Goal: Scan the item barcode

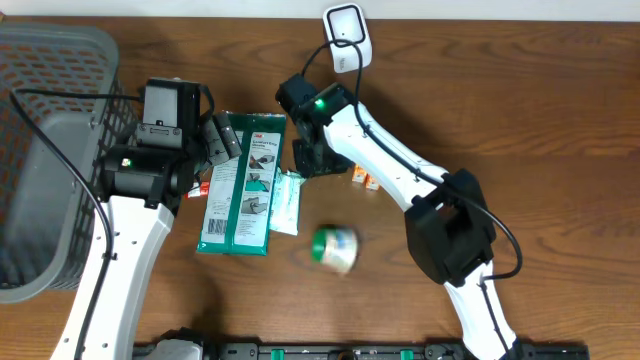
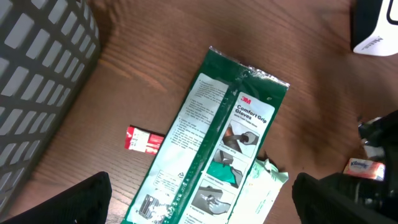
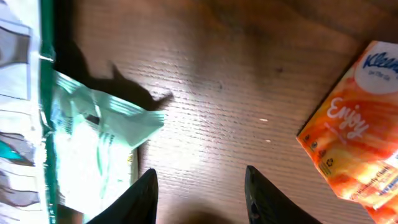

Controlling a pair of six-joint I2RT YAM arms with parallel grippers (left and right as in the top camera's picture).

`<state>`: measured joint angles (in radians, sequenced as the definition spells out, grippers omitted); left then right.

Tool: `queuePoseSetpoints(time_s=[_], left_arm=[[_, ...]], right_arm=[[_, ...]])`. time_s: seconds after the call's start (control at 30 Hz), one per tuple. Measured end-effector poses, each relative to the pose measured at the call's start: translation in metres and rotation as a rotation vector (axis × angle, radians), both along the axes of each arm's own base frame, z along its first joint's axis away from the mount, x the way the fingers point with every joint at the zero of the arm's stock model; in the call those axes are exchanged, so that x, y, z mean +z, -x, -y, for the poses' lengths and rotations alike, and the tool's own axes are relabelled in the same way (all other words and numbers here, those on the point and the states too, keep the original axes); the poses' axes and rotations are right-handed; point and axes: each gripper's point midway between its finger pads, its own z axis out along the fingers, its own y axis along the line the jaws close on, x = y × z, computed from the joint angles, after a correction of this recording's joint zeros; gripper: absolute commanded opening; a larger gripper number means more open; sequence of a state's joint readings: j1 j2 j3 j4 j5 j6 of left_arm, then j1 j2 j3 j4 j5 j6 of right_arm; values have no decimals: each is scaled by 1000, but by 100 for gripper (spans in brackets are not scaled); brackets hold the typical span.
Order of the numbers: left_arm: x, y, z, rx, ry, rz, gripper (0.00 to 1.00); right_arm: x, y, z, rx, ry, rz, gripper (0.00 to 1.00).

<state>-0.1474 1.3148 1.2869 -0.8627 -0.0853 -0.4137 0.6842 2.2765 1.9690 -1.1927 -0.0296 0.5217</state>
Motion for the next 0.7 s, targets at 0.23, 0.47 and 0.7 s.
queuePoseSetpoints(time_s=[0.23,0.47,0.7], left_arm=[[0,0,0,0,0,0,93],[0,0,0,0,0,0,93],[0,0,0,0,0,0,93]], right_arm=[[-1,7,5,25,26,-35,76],[11,20,4,75,3,-97,73],[50,22,2,124,-42,-66,99]])
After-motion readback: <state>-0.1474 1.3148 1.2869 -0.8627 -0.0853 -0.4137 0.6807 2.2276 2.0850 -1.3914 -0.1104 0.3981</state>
